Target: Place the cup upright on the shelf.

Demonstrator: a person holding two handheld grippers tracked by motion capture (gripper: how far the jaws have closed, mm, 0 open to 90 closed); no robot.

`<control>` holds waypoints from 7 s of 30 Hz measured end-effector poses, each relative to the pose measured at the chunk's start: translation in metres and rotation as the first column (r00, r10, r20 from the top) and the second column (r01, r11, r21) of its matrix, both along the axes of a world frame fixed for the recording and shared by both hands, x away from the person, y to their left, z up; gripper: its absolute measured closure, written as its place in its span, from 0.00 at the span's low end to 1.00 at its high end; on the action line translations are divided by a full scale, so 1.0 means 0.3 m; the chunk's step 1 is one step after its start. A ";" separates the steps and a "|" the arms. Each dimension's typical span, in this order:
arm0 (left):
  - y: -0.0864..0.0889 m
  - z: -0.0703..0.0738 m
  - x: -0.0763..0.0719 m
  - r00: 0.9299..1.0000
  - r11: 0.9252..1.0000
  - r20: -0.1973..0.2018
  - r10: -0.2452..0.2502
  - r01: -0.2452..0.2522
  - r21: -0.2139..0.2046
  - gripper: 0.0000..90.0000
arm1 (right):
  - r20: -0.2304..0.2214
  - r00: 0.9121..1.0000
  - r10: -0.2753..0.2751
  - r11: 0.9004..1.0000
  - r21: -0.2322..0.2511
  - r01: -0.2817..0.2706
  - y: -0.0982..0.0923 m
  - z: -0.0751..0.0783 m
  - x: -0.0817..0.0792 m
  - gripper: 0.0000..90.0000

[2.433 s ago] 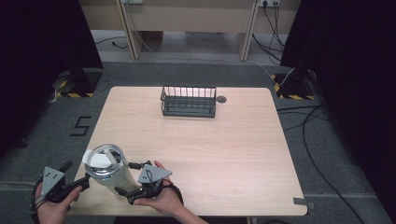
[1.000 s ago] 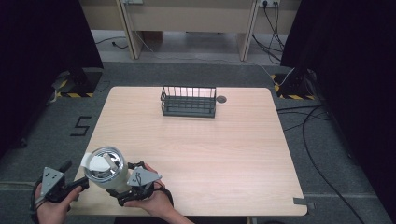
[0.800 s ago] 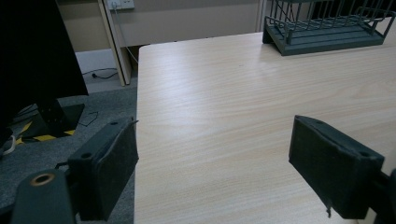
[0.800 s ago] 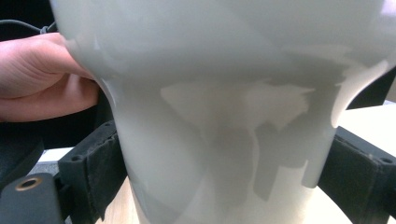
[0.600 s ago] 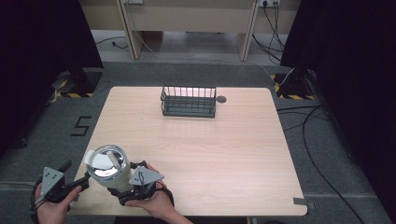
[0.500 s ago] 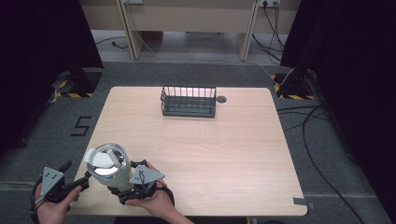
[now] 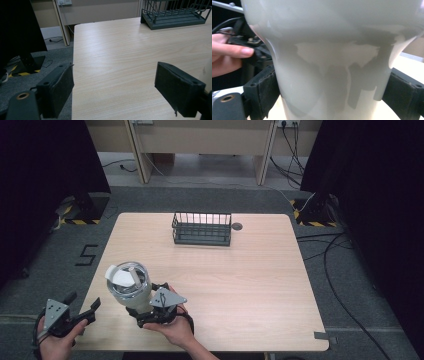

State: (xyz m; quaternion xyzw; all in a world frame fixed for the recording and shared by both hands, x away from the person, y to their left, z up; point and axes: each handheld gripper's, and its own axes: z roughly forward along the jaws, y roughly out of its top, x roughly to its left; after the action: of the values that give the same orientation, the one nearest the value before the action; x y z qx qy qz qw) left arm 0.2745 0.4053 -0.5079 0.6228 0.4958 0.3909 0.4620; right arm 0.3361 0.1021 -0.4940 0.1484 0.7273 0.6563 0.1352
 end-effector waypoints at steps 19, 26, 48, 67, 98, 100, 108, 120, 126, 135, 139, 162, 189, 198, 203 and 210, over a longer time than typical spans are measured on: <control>0.000 0.000 0.000 1.000 1.000 0.000 0.001 -0.001 0.000 0.16 | 0.022 0.992 -0.127 0.992 0.001 0.127 -0.111 0.052 0.079 0.12; 0.000 0.000 0.000 1.000 1.000 0.000 0.001 -0.001 -0.001 0.16 | 0.027 0.984 -0.175 0.985 -0.001 0.175 -0.146 0.067 0.107 0.12; 0.001 -0.001 0.000 1.000 1.000 -0.002 0.003 -0.003 0.000 0.17 | 0.033 0.934 -0.356 0.934 -0.009 0.356 -0.303 0.124 0.206 0.12; 0.001 -0.002 0.001 1.000 1.000 -0.002 0.003 -0.003 -0.004 0.17 | 0.051 0.883 -0.467 0.884 -0.001 0.467 -0.408 0.174 0.305 0.12; 0.003 -0.003 0.002 1.000 1.000 -0.005 0.006 -0.006 -0.008 0.17 | 0.051 0.816 -0.576 0.817 0.001 0.577 -0.517 0.281 0.464 0.12; 0.003 -0.004 0.002 1.000 1.000 -0.006 0.007 -0.007 -0.008 0.17 | 0.048 0.813 -0.580 0.814 -0.001 0.580 -0.520 0.286 0.474 0.12; 0.004 -0.005 0.003 1.000 1.000 -0.007 0.008 -0.008 -0.013 0.17 | 0.040 0.805 -0.591 0.806 -0.005 0.592 -0.521 0.301 0.524 0.12; 0.005 -0.006 0.004 1.000 1.000 -0.010 0.008 -0.009 -0.015 0.17 | 0.031 0.795 -0.606 0.795 -0.001 0.606 -0.518 0.328 0.606 0.12; 0.006 -0.007 0.004 1.000 1.000 -0.010 0.008 -0.008 -0.015 0.17 | 0.033 0.790 -0.613 0.790 0.000 0.613 -0.517 0.346 0.637 0.12; 0.006 -0.007 0.005 1.000 1.000 -0.010 0.010 -0.010 -0.017 0.17 | 0.032 0.784 -0.620 0.784 0.015 0.620 -0.514 0.379 0.680 0.12; 0.006 -0.008 0.005 1.000 1.000 -0.009 0.010 -0.010 -0.019 0.17 | 0.026 0.780 -0.625 0.781 0.017 0.625 -0.511 0.389 0.702 0.12; 0.008 -0.009 0.006 1.000 1.000 -0.009 0.011 -0.011 -0.024 0.17 | -0.018 0.773 -0.634 0.773 -0.008 0.634 -0.462 0.367 0.832 0.12; 0.008 -0.009 0.006 1.000 1.000 -0.011 0.008 -0.008 -0.023 0.17 | -0.059 0.763 -0.644 0.765 -0.023 0.644 -0.434 0.308 0.928 0.12; 0.007 -0.009 0.005 1.000 1.000 -0.010 0.007 -0.007 -0.022 0.17 | -0.069 0.758 -0.649 0.761 -0.040 0.648 -0.429 0.277 0.943 0.12; 0.006 -0.009 0.006 1.000 1.000 -0.011 0.005 -0.005 -0.022 0.17 | -0.077 0.758 -0.647 0.762 -0.039 0.647 -0.423 0.260 0.948 0.12; 0.006 -0.009 0.006 1.000 1.000 -0.010 0.005 -0.005 -0.021 0.17 | -0.081 0.752 -0.655 0.756 -0.058 0.652 -0.423 0.224 0.956 0.11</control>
State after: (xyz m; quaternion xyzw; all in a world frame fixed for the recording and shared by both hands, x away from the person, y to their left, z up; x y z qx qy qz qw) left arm 0.2762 0.4072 -0.5104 0.6188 0.5037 0.3837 0.4649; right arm 0.6230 -0.0247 -0.4269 0.4226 0.6440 0.5502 0.3225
